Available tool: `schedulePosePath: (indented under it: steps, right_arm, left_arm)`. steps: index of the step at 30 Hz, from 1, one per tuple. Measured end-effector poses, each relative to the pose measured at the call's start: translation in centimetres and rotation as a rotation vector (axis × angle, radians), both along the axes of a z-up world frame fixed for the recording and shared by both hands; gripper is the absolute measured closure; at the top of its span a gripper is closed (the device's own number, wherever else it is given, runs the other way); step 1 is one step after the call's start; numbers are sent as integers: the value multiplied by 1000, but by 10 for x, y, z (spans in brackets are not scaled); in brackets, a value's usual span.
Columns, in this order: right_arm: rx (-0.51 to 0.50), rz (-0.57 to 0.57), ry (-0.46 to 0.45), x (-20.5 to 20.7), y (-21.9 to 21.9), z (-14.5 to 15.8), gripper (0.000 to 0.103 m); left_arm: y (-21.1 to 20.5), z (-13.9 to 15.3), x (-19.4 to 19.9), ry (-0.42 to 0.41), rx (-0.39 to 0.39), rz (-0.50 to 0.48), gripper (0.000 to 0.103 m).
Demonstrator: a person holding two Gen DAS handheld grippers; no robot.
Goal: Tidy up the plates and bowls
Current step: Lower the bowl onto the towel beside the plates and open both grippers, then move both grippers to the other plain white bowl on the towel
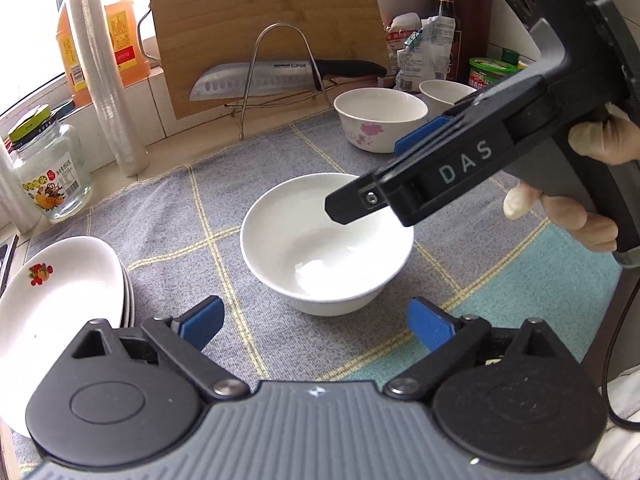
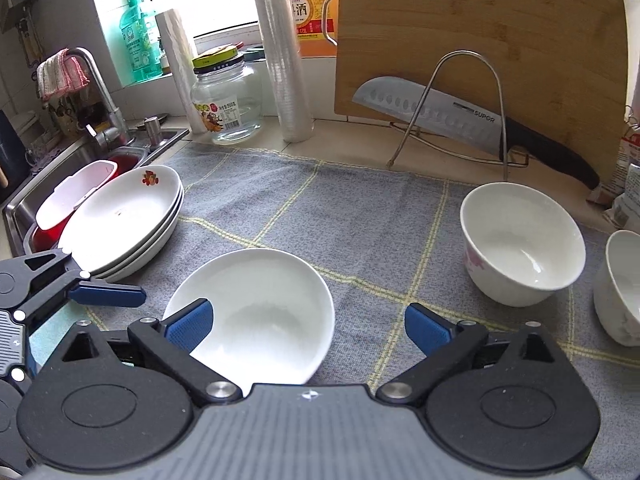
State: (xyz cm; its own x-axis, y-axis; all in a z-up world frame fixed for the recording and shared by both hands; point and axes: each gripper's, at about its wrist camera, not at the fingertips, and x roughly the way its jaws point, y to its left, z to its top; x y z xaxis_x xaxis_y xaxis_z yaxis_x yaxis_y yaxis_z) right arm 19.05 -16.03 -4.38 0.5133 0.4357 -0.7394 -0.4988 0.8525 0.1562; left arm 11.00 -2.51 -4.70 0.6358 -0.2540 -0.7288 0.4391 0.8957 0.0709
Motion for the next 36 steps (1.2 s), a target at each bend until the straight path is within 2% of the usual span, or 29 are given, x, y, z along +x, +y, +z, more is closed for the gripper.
schedulePosePath:
  steps: [13,18,26,33,36]
  right_arm:
    - [-73,-141,-83,-10,-43,-2,0]
    - [-110,-182,-102,-7,-61,-9,0]
    - [-158,-214,-129,3,-78,-15,0]
    - [-178,-224,-154,14,-90,-17,0]
    - [-181,-224,-158,20,-89,-21,0]
  left_arm:
    - [-10,15,7,-13,47,-38,4]
    - [-16,24,21,-1,28,-63,4]
    - [-49,37,56,-57,51,-132,4]
    - [-82,36,100,-58,67,-209,4]
    - [-94,37,121,-43,49,-228,4]
